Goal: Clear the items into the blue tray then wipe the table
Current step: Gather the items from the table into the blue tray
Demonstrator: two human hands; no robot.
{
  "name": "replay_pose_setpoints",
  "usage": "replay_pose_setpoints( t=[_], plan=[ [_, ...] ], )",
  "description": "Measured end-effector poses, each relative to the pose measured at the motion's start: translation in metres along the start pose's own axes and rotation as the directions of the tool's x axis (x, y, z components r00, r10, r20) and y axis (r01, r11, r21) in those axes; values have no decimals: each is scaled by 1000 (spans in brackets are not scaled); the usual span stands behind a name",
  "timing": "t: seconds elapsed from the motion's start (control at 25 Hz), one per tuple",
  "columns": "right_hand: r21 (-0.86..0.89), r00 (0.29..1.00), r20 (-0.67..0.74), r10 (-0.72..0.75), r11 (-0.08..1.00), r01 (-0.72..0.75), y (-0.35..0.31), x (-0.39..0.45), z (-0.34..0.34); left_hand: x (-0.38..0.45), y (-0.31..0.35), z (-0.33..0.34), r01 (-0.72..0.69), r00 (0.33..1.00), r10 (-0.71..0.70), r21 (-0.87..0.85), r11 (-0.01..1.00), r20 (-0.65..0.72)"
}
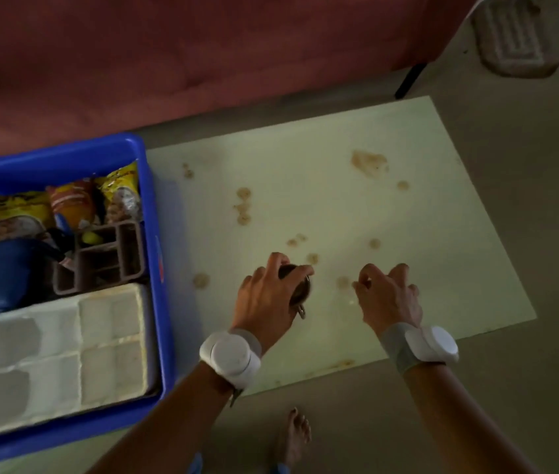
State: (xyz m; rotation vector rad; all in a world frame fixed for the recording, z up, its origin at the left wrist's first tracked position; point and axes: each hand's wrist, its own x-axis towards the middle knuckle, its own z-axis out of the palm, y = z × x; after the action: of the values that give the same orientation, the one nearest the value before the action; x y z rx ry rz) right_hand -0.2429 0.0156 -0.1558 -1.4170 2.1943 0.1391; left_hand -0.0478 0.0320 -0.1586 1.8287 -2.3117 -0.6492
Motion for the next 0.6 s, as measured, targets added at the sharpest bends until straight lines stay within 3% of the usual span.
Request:
replay_pose_setpoints(
  t=[0.16,0.36,0.44,0.6],
  plan=[
    [230,972,51,-230,950,212,-66,-32,3,-62,-40,-45,111,985,-114,-33,993,-133],
    [445,841,101,-531,780,439,-161,-88,25,-142,-112,-86,268,933,-282,-90,959,-225],
    [475,780,67,-622,708,523,-194,-111,39,-170,-136,-92,283,933,-295,-84,955,-204],
    [408,697,93,-711,666,624,-241,-138,64,-202,-168,-84,220,966,-223,-43,975,-129]
  ],
)
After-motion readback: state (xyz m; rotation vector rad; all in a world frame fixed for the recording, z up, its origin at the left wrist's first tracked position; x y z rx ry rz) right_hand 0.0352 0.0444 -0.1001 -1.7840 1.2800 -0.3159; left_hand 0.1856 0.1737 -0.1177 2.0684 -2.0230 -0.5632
